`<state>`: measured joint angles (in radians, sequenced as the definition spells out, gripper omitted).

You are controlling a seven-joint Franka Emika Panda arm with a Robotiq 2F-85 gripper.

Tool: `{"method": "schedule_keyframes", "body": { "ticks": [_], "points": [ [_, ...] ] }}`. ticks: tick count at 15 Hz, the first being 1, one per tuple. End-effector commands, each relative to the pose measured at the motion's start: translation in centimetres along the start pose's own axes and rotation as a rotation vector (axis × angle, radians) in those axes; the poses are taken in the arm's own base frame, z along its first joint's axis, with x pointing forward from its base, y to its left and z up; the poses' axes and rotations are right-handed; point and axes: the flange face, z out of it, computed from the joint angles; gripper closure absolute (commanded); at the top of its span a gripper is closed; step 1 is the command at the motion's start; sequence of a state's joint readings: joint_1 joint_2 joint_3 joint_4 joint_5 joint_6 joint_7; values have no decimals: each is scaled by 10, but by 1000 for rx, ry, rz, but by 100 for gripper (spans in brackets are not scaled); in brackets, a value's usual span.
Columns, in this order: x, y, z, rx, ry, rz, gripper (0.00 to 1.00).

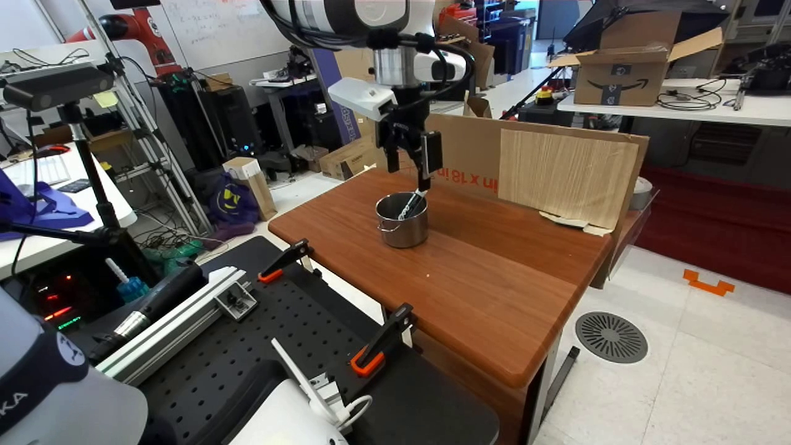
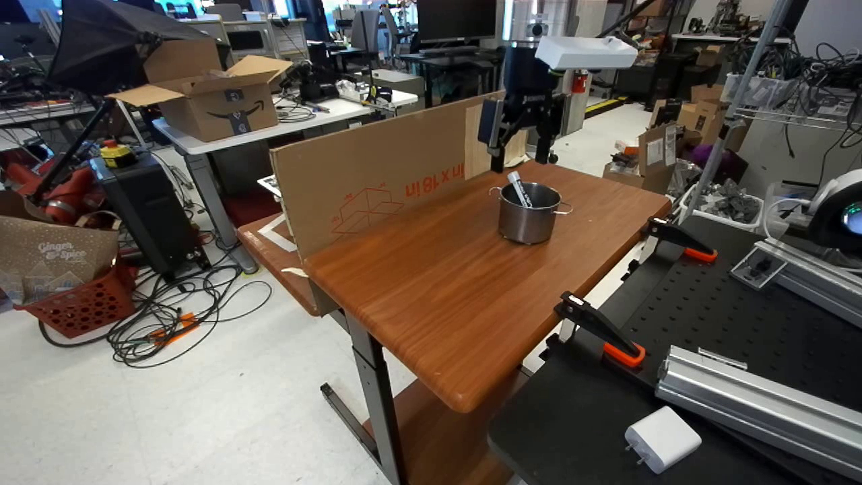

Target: Put the marker on the desk

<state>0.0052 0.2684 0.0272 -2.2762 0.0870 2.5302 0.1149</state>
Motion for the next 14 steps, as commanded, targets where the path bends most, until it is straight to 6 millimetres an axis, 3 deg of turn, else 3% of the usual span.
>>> {"method": "schedule_keyframes", "body": {
  "ticks": [1, 5, 6, 7, 9, 14],
  "points": [
    [10, 2, 10, -4, -7, 8, 0],
    [16, 6, 18, -7, -22, 17, 0],
    [17, 6, 19, -8, -23, 19, 5],
    [19, 6, 22, -16, -24, 19, 28],
    [22, 5, 26, -28, -26, 22, 32],
    [27, 3, 28, -37, -24, 26, 73]
  ]
}}
